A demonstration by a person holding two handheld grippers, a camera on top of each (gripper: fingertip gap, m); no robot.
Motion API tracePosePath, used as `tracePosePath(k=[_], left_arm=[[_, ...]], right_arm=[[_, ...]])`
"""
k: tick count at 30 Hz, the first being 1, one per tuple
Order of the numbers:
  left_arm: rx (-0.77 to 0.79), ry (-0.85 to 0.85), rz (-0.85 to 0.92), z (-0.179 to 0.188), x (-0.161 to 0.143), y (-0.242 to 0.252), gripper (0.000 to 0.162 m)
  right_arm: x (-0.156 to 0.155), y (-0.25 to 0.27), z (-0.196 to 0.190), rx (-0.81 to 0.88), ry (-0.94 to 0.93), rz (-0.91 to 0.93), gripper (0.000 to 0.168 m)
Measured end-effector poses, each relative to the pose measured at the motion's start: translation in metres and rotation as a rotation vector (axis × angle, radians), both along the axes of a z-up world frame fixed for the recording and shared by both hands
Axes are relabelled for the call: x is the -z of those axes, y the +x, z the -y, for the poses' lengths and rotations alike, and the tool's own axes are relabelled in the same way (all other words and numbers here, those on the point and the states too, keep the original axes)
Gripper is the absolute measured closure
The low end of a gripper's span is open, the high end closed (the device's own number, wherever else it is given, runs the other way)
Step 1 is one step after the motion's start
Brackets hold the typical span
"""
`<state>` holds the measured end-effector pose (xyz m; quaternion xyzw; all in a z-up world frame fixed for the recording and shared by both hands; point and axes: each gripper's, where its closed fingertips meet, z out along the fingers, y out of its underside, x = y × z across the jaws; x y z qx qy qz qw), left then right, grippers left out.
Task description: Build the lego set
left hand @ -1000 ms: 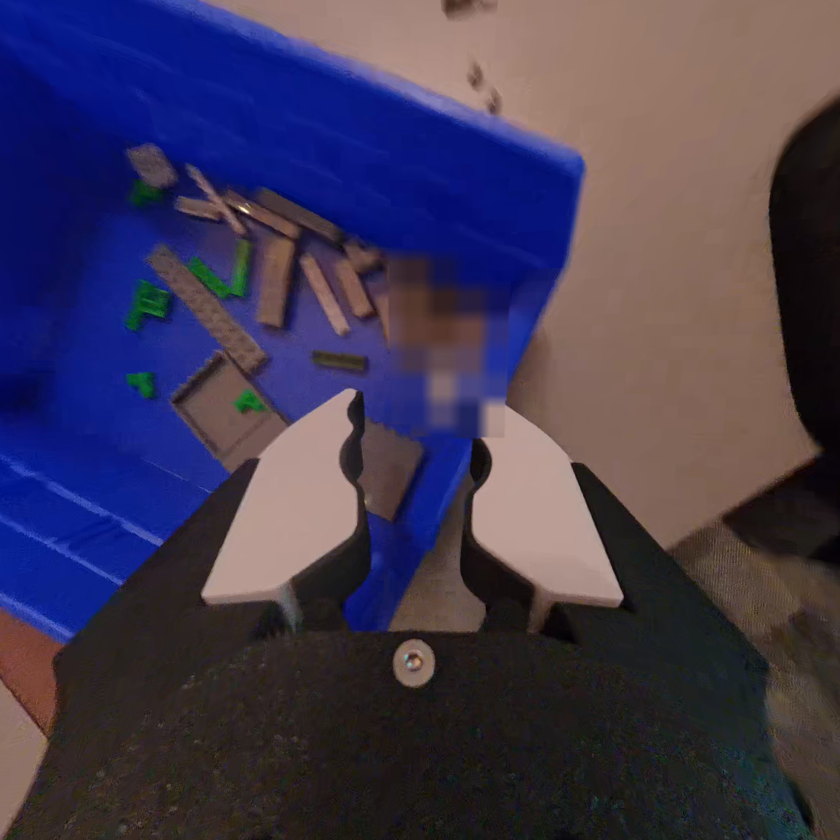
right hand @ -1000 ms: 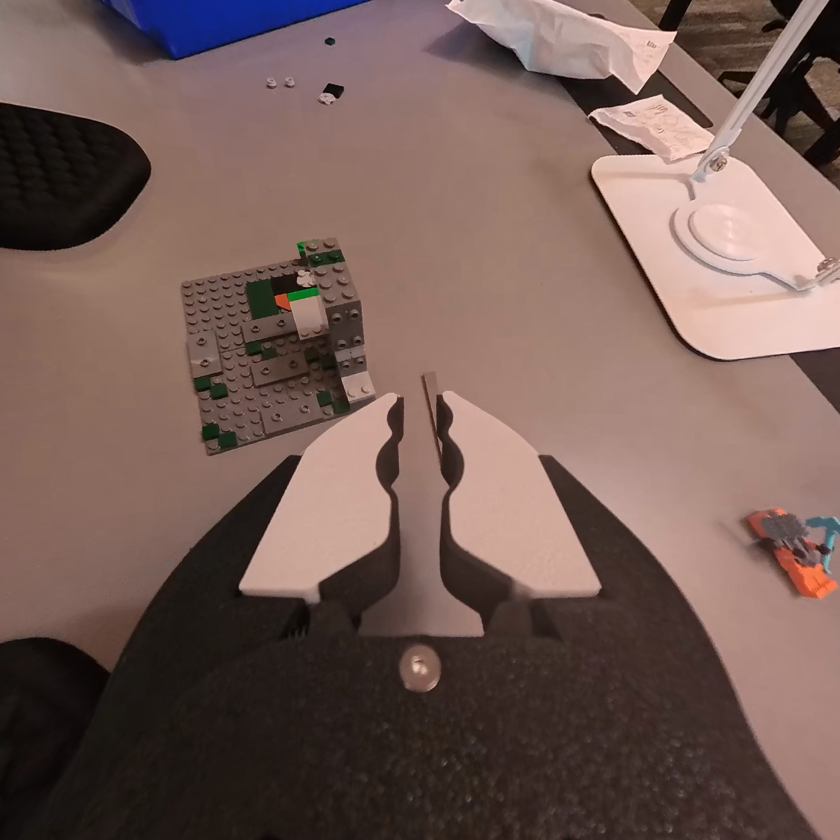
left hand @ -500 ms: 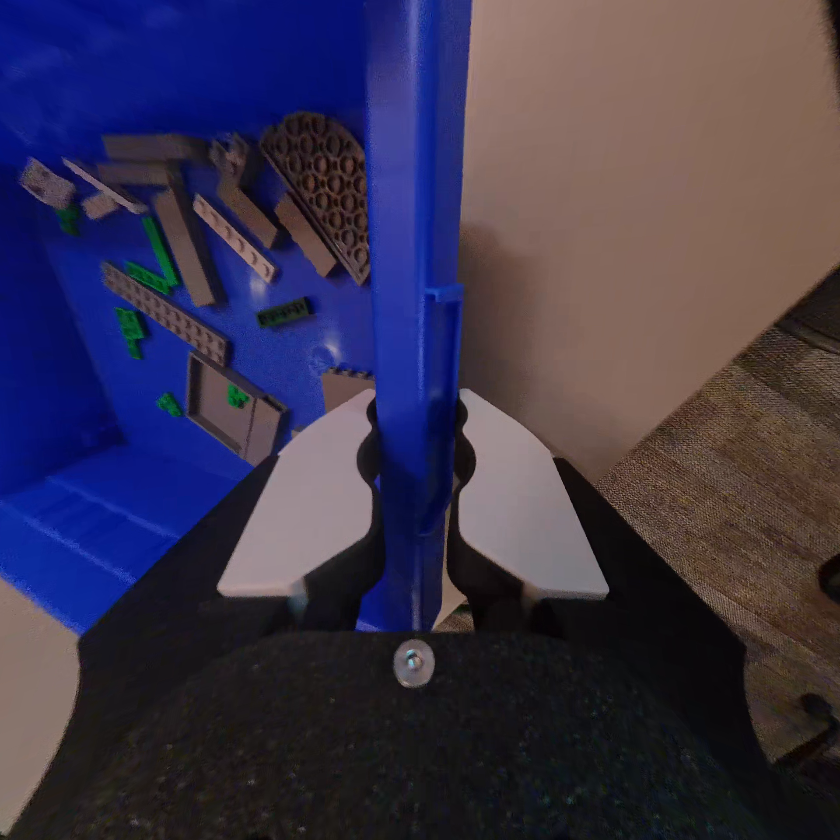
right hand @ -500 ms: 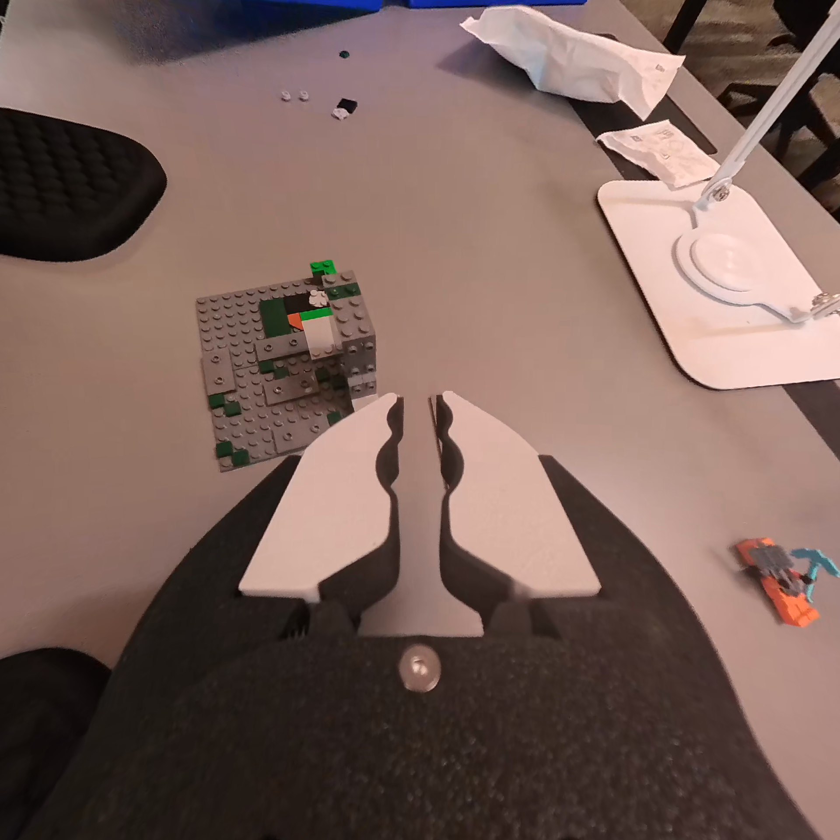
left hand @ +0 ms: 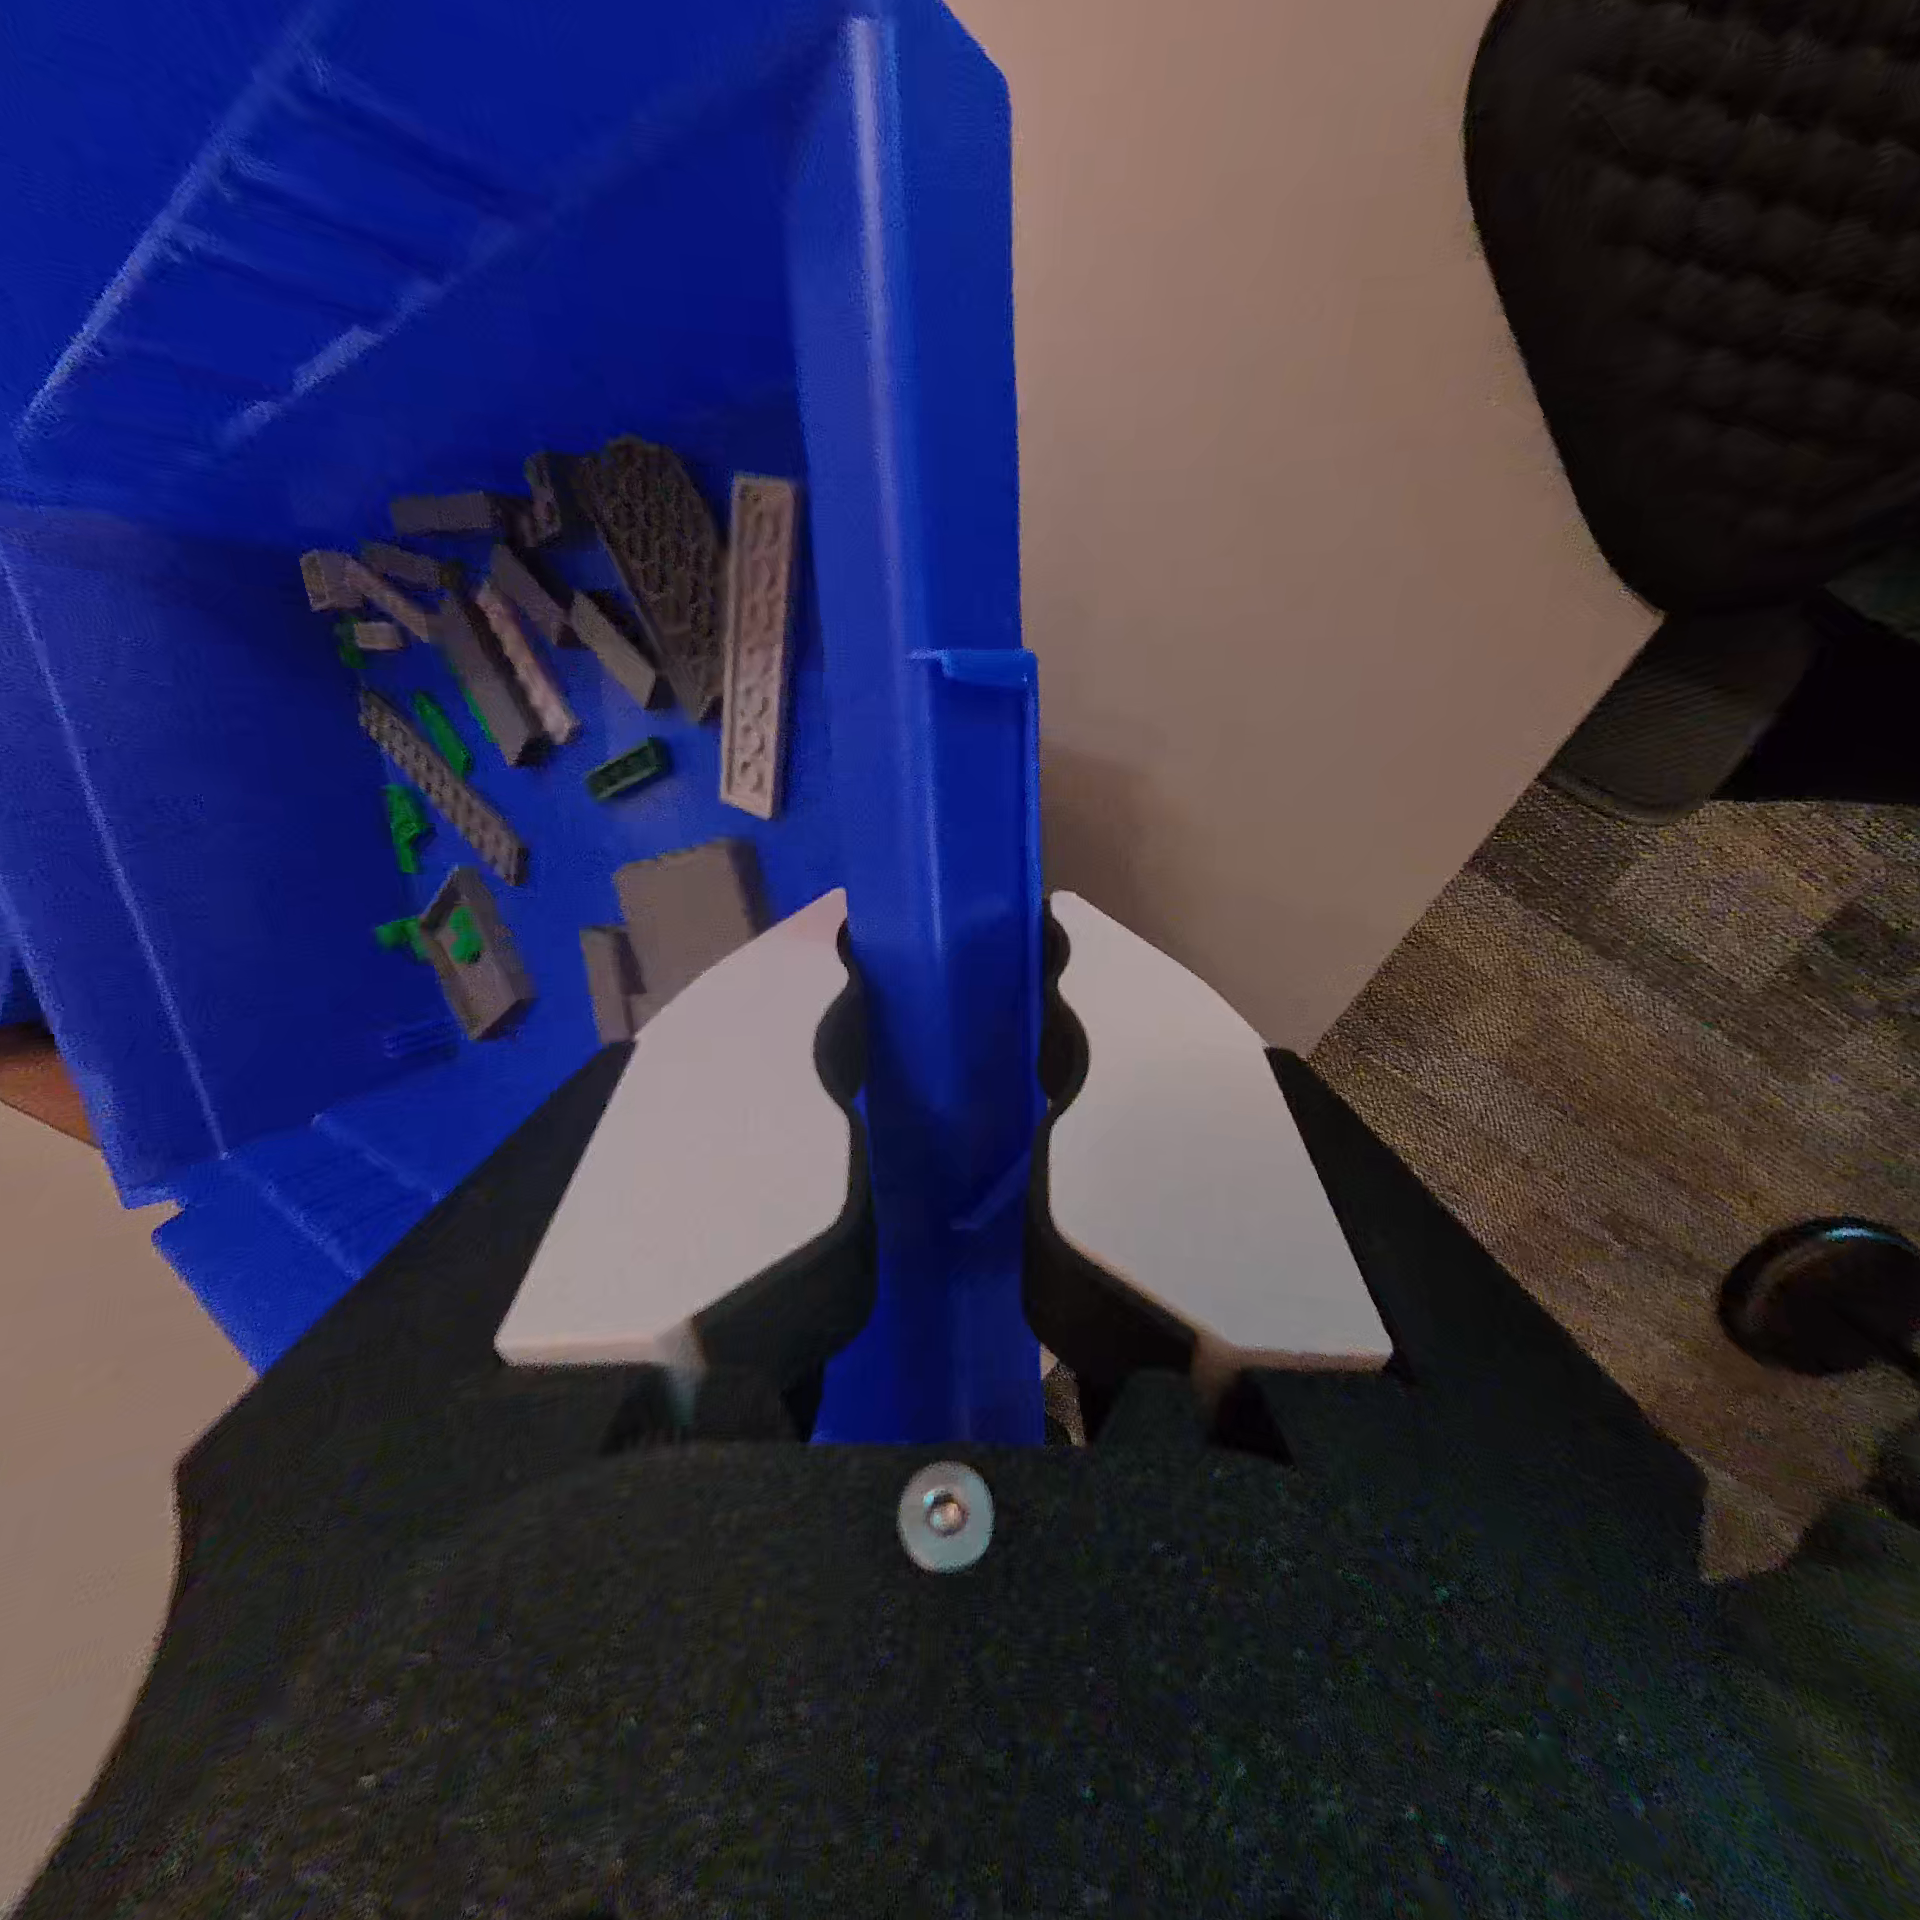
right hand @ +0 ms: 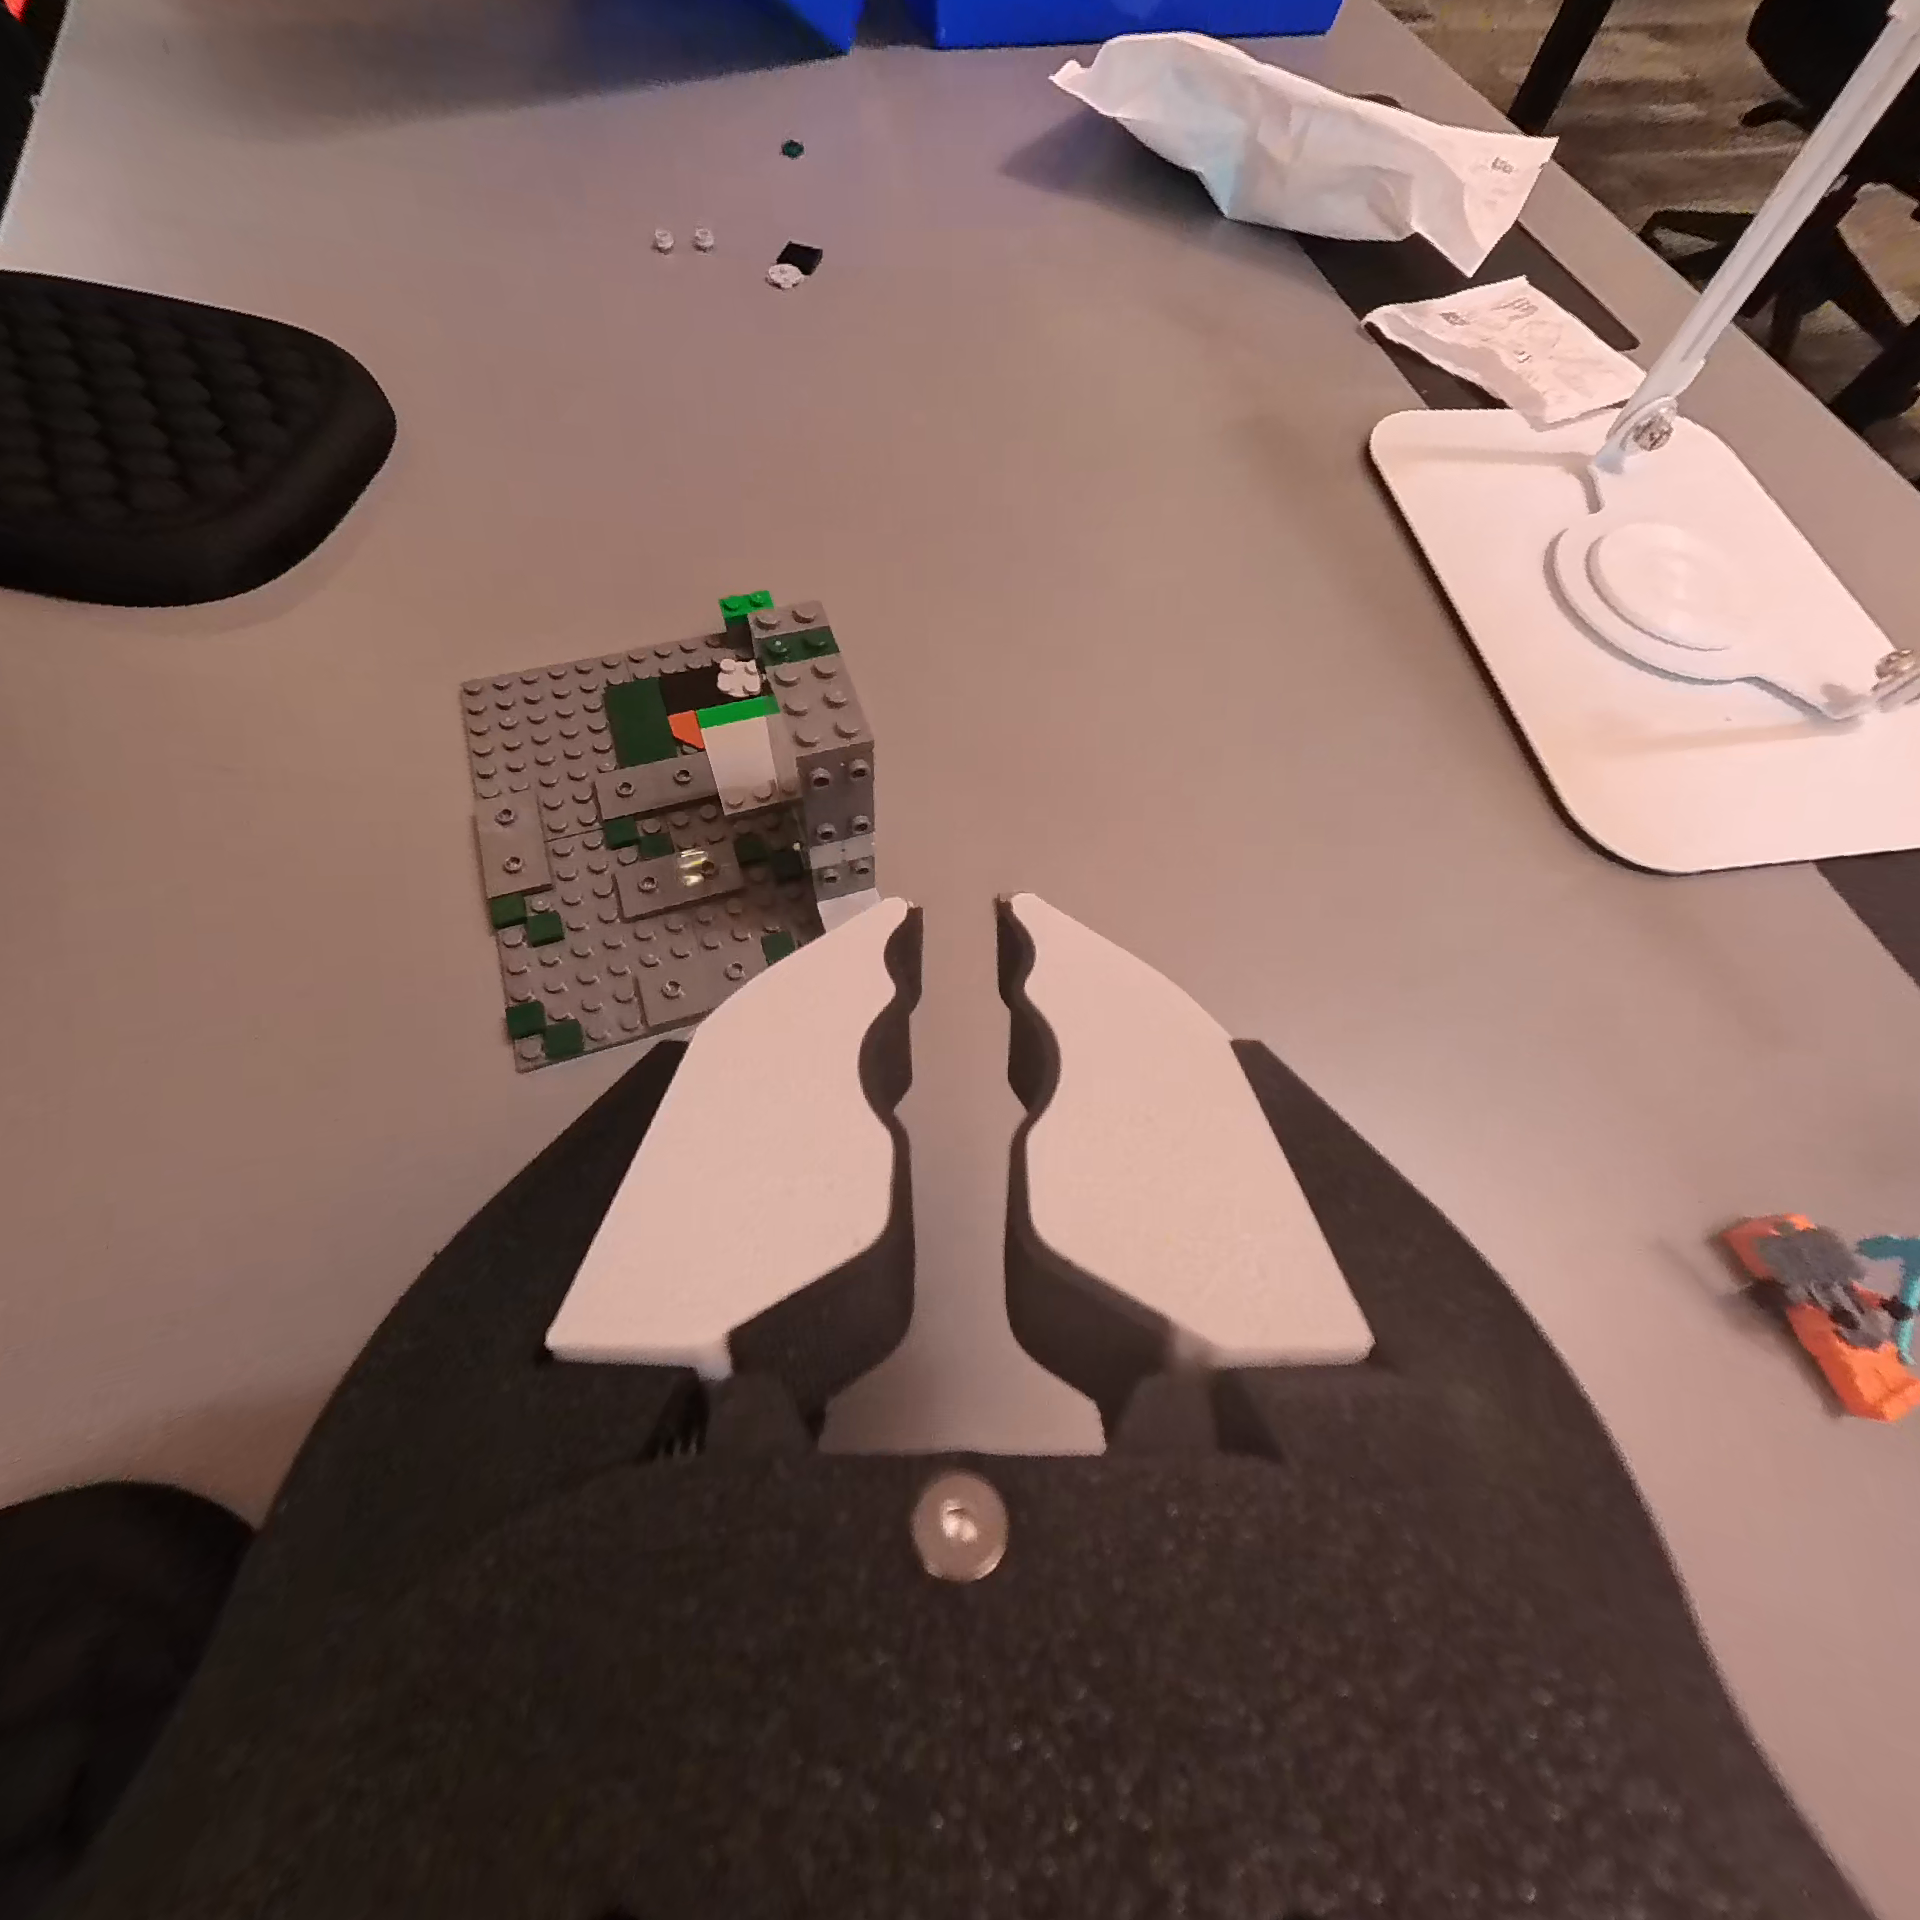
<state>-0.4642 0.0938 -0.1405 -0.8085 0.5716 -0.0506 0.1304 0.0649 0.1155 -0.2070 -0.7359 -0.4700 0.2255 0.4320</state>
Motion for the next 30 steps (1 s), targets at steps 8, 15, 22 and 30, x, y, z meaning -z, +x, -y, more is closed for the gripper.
tracePosePath(k=[8,15,22,30], left_arm=[[-0.007,0.145,-0.089,0.017,0.047,0.035,0.133],[-0.127,0.326,-0.149,0.028,0.103,0.050,0.133],[-0.184,0.437,-0.160,0.032,0.131,0.058,0.132],[-0.275,0.345,0.204,0.042,0.081,0.083,0.131]], right_arm=[[0.002,0.000,0.002,0.005,-0.001,-0.010,0.155],[0.003,-0.005,0.003,-0.006,-0.006,-0.006,0.155],[0.009,-0.014,0.004,-0.024,-0.021,-0.005,0.155],[0.015,-0.016,0.003,-0.032,-0.037,-0.015,0.155]])
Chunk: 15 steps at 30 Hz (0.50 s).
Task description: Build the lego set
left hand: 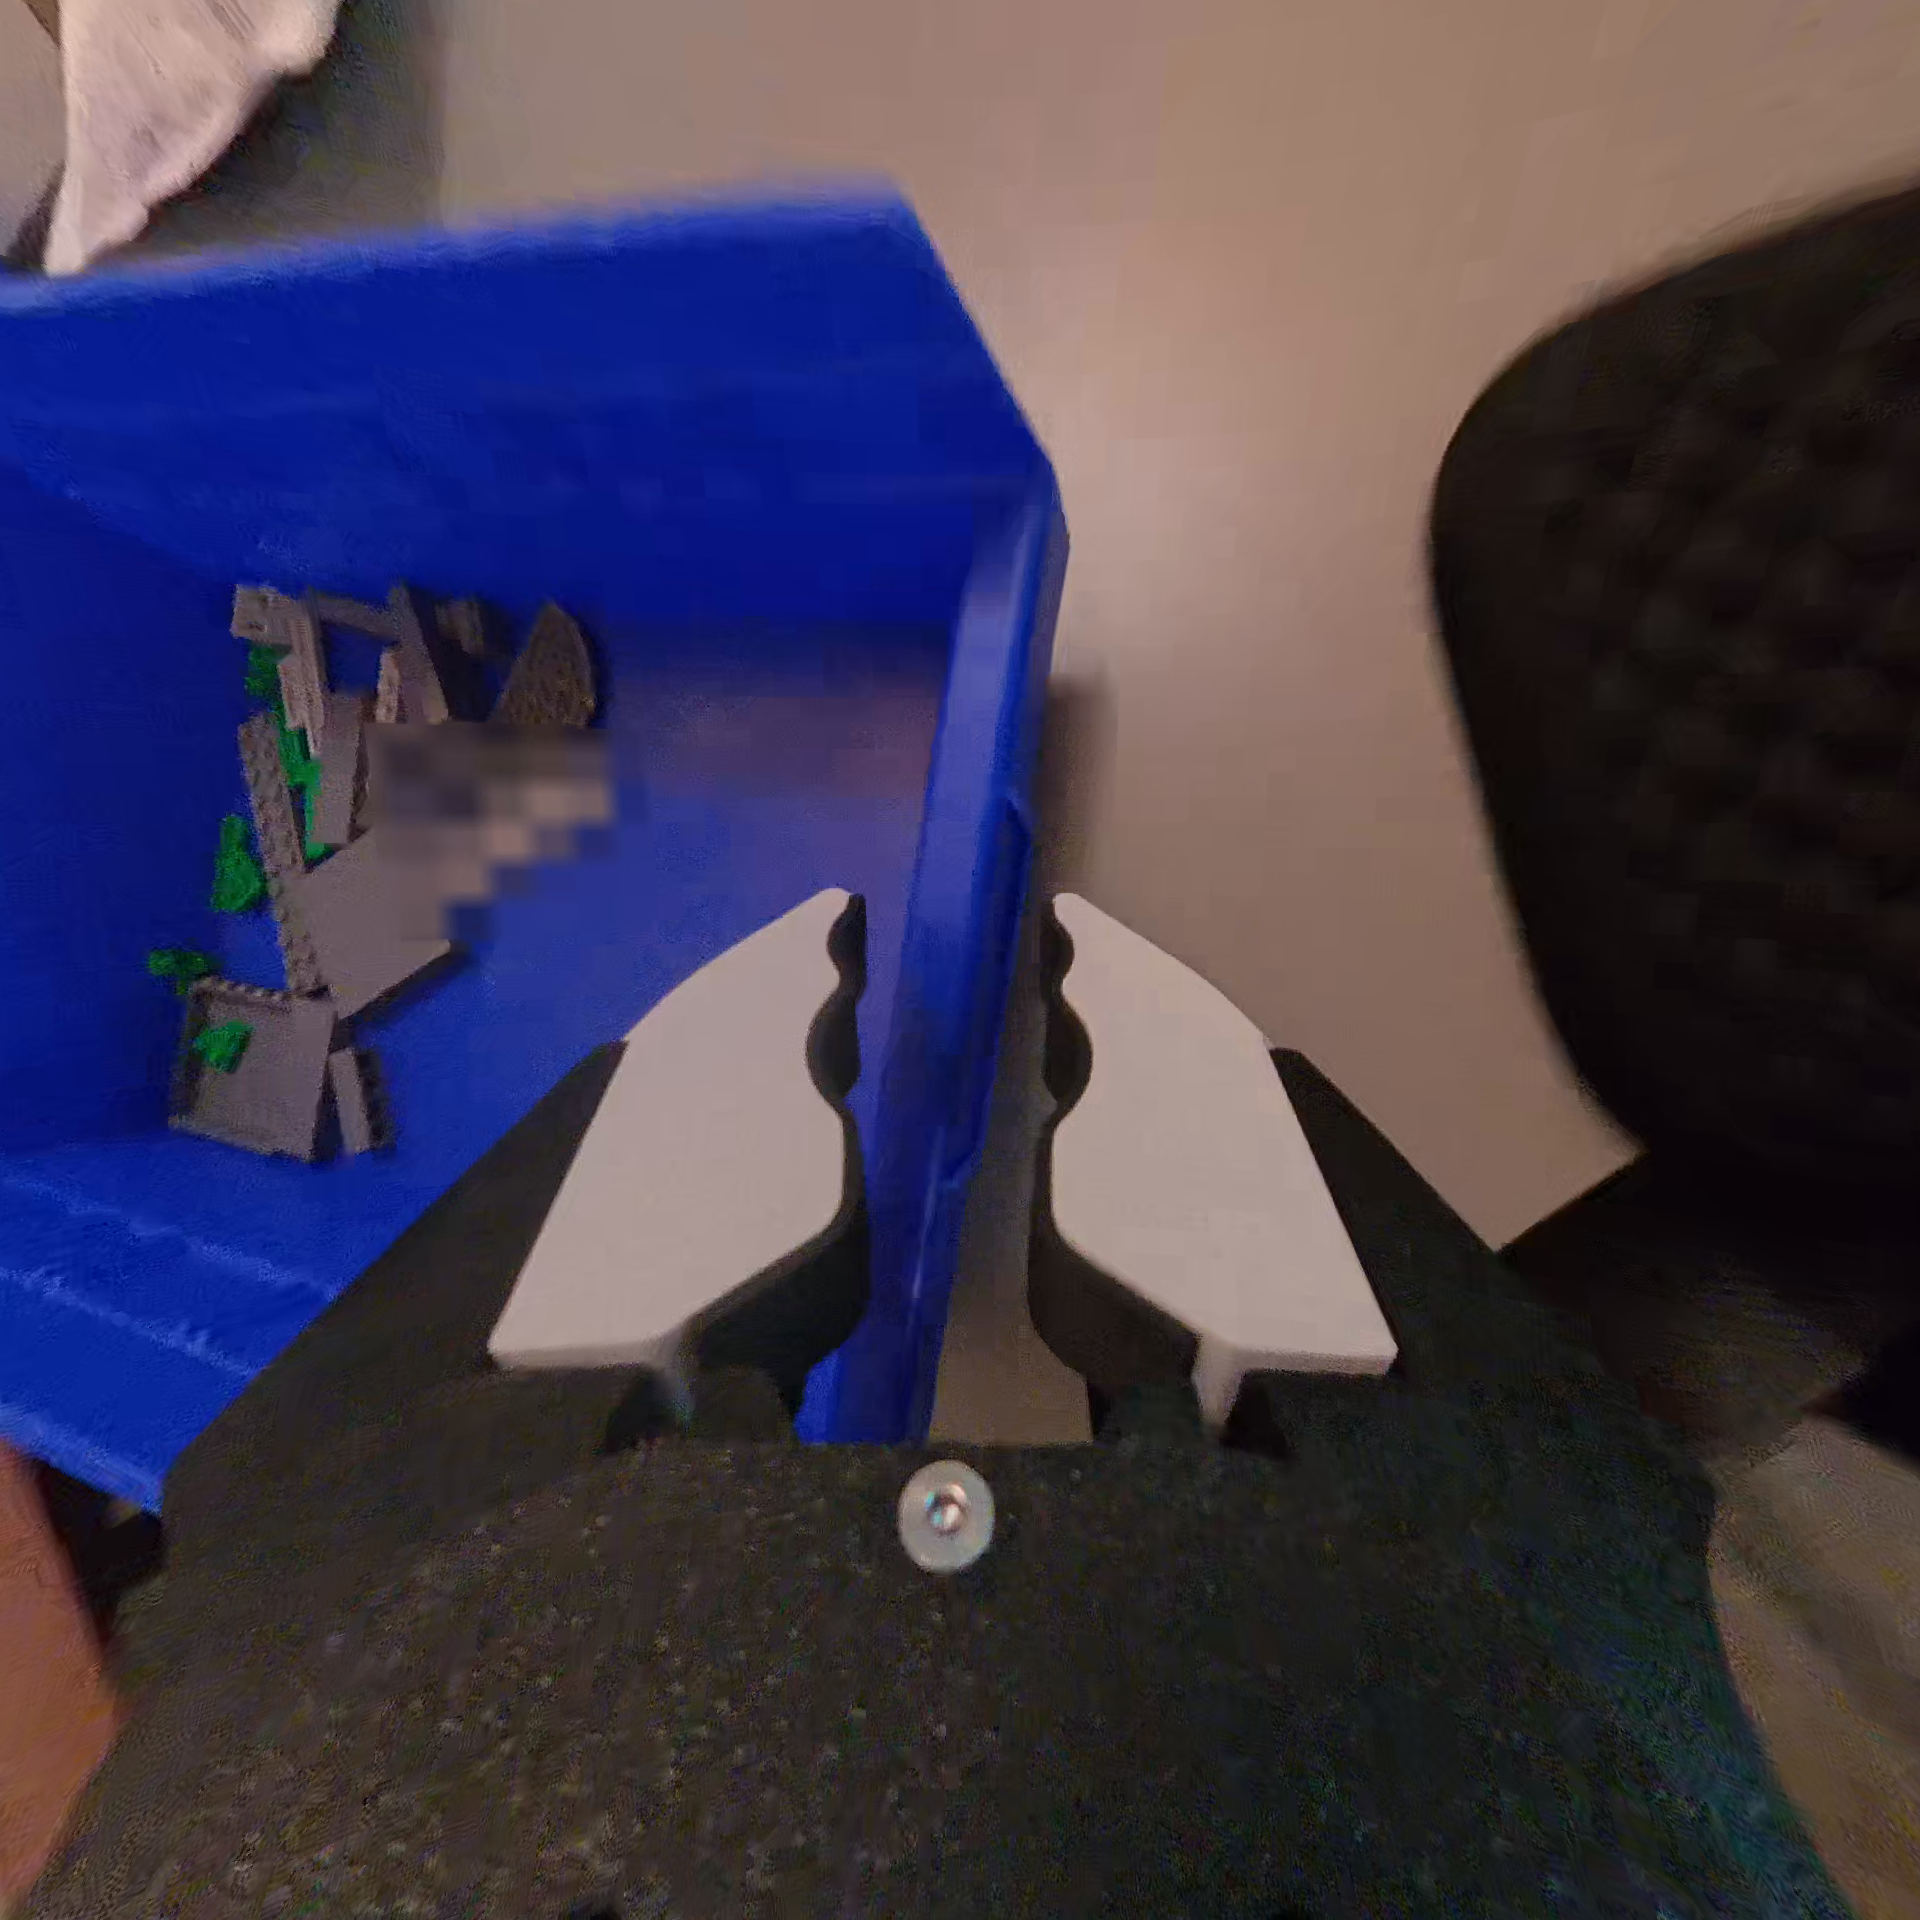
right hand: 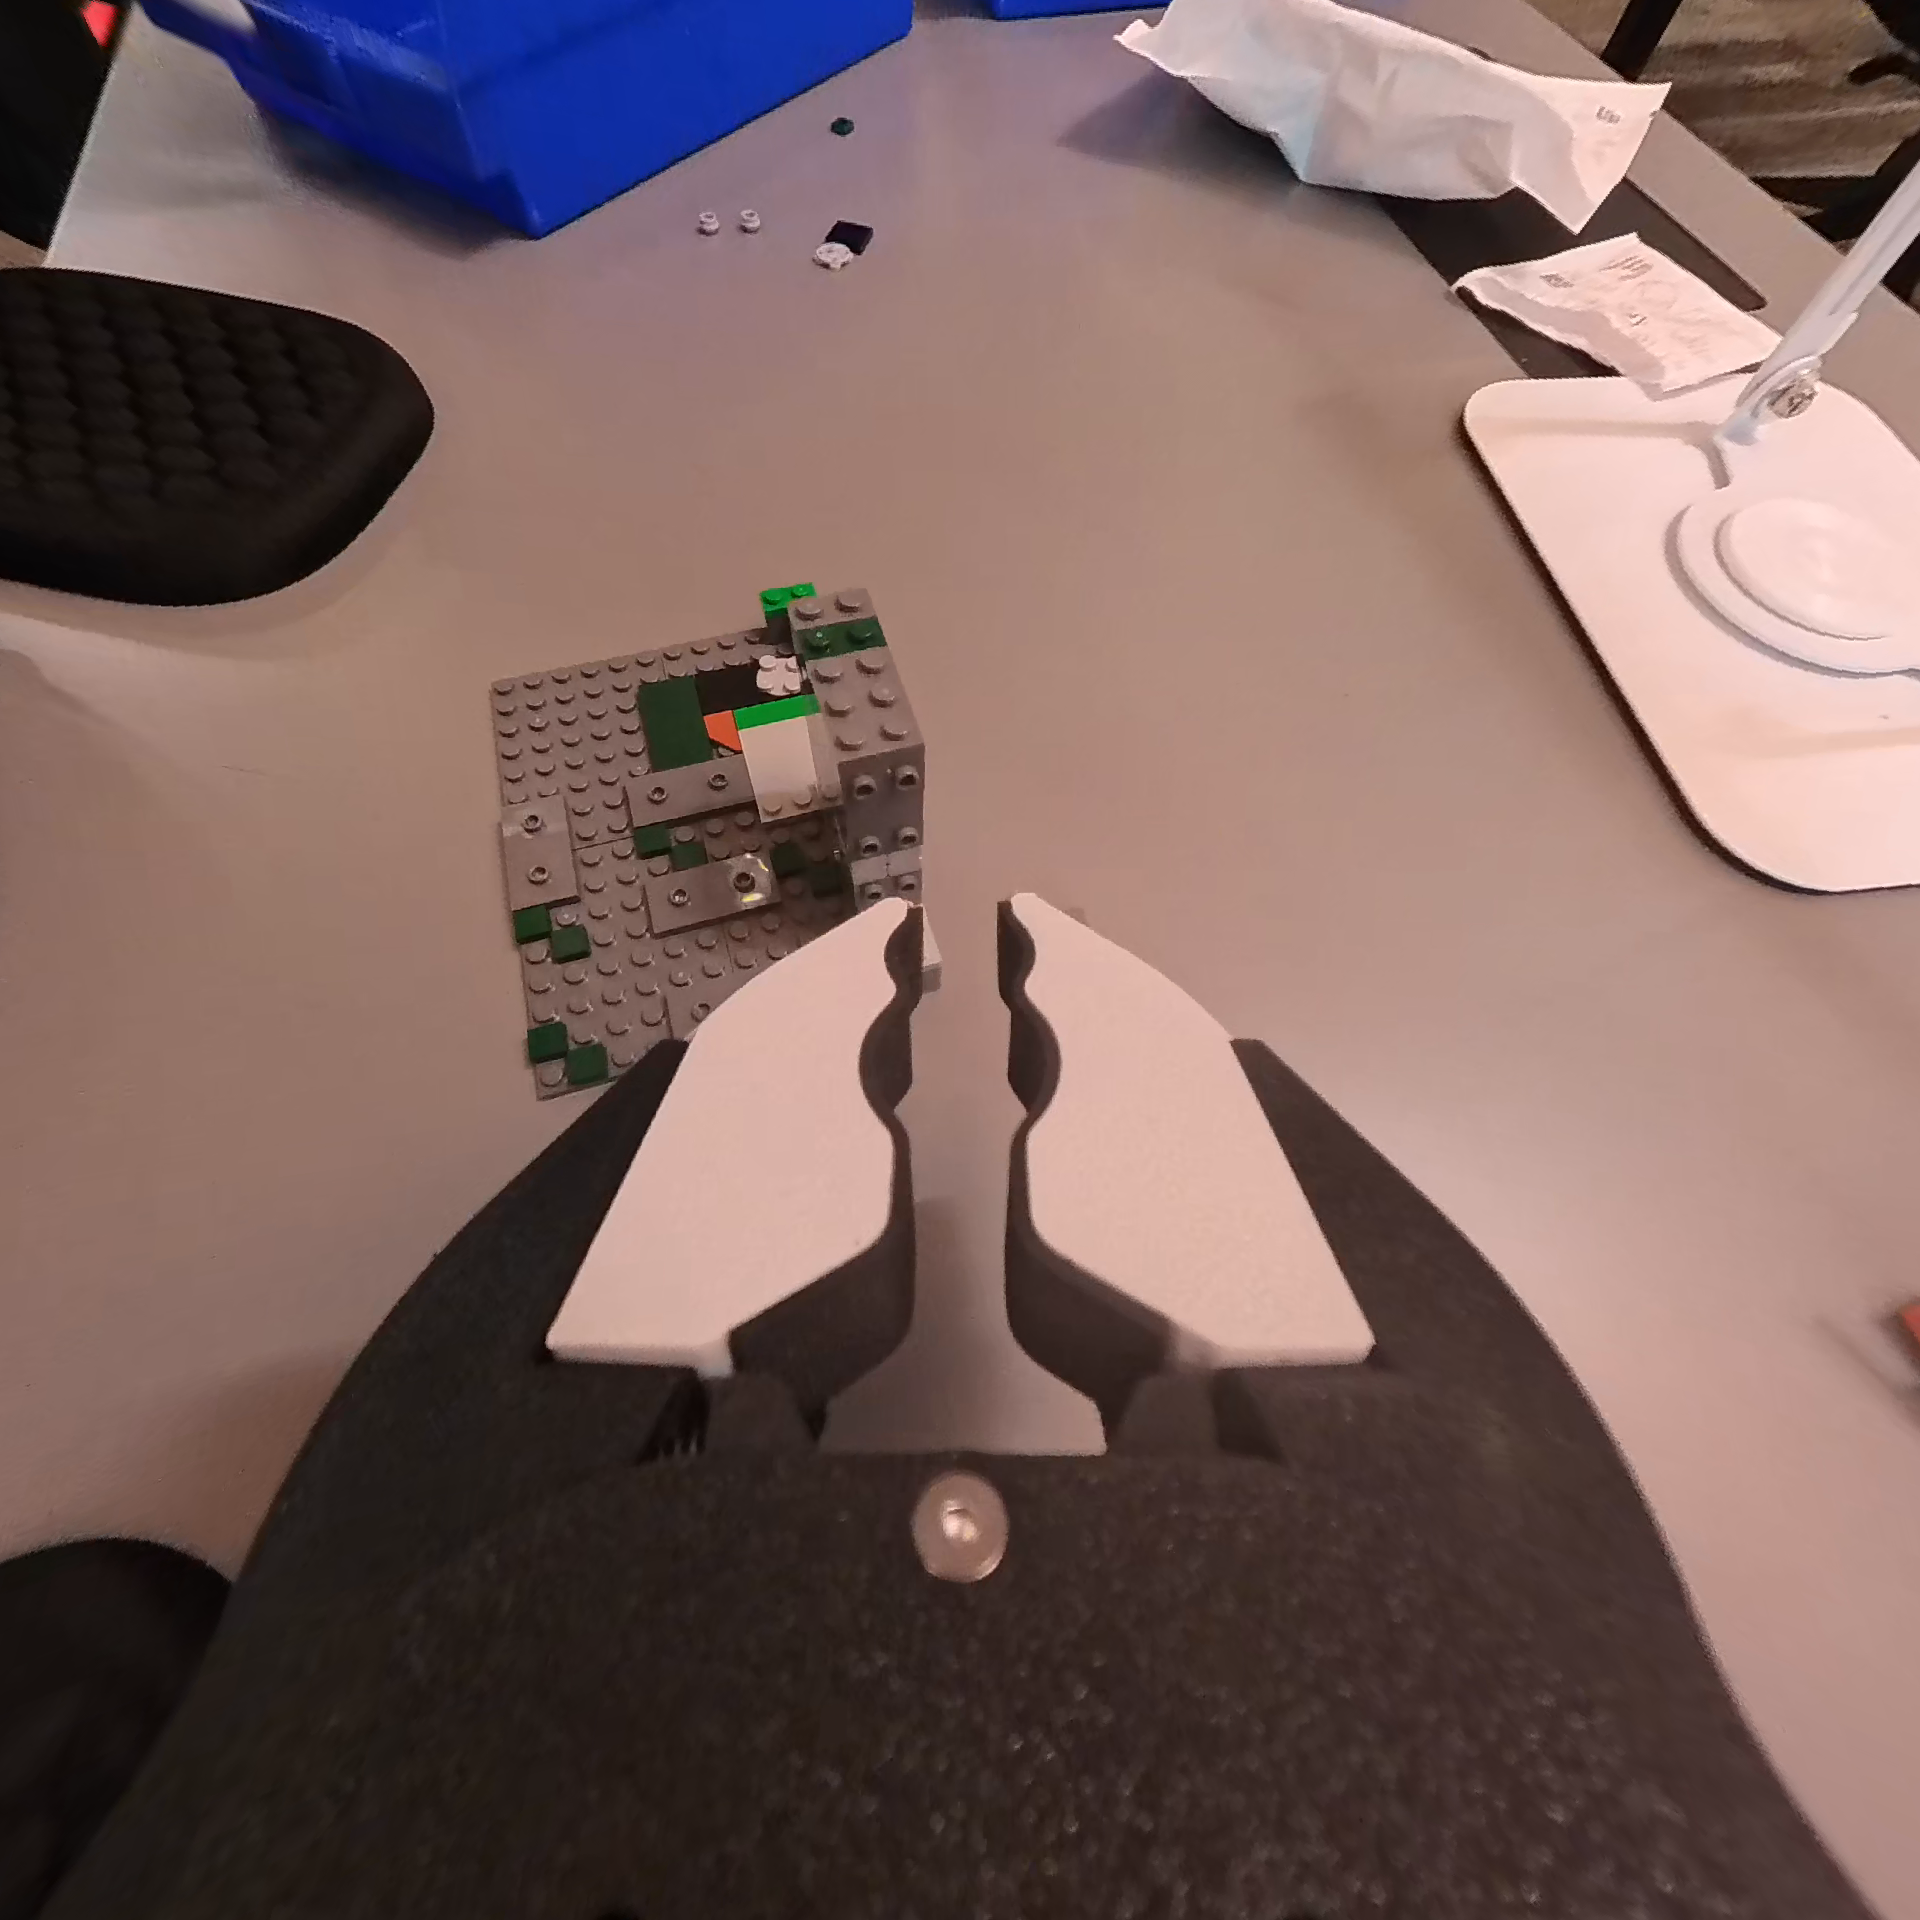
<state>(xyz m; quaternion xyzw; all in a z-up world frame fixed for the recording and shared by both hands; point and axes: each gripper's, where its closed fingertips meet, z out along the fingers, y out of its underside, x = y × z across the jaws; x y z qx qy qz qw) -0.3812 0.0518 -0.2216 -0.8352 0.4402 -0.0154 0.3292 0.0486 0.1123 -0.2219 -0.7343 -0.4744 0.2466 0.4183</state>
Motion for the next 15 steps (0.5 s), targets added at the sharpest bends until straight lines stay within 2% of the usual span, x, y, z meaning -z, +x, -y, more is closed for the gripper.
tracePosePath(k=[2,5,7,10,13,15], left_arm=[[-0.041,0.003,0.123,-0.012,-0.026,-0.001,0.134],[-0.120,0.006,0.052,-0.044,-0.035,-0.020,0.129],[-0.089,-0.040,-0.052,-0.063,-0.027,-0.028,0.126],[0.094,-0.102,-0.259,-0.086,-0.002,-0.046,0.128],[0.218,-0.227,-0.371,-0.101,0.024,-0.066,0.129],[0.292,-0.278,-0.383,-0.108,0.033,-0.071,0.130]], right_arm=[[0.000,0.000,0.000,-0.002,-0.001,-0.010,0.155],[0.000,-0.003,-0.001,-0.013,0.001,-0.022,0.155],[-0.001,-0.005,0.001,-0.024,0.008,-0.023,0.155],[-0.002,-0.004,0.004,-0.034,0.015,-0.027,0.155],[-0.004,-0.002,0.005,-0.032,0.021,-0.042,0.155],[-0.005,-0.001,0.005,-0.028,0.022,-0.055,0.155]])
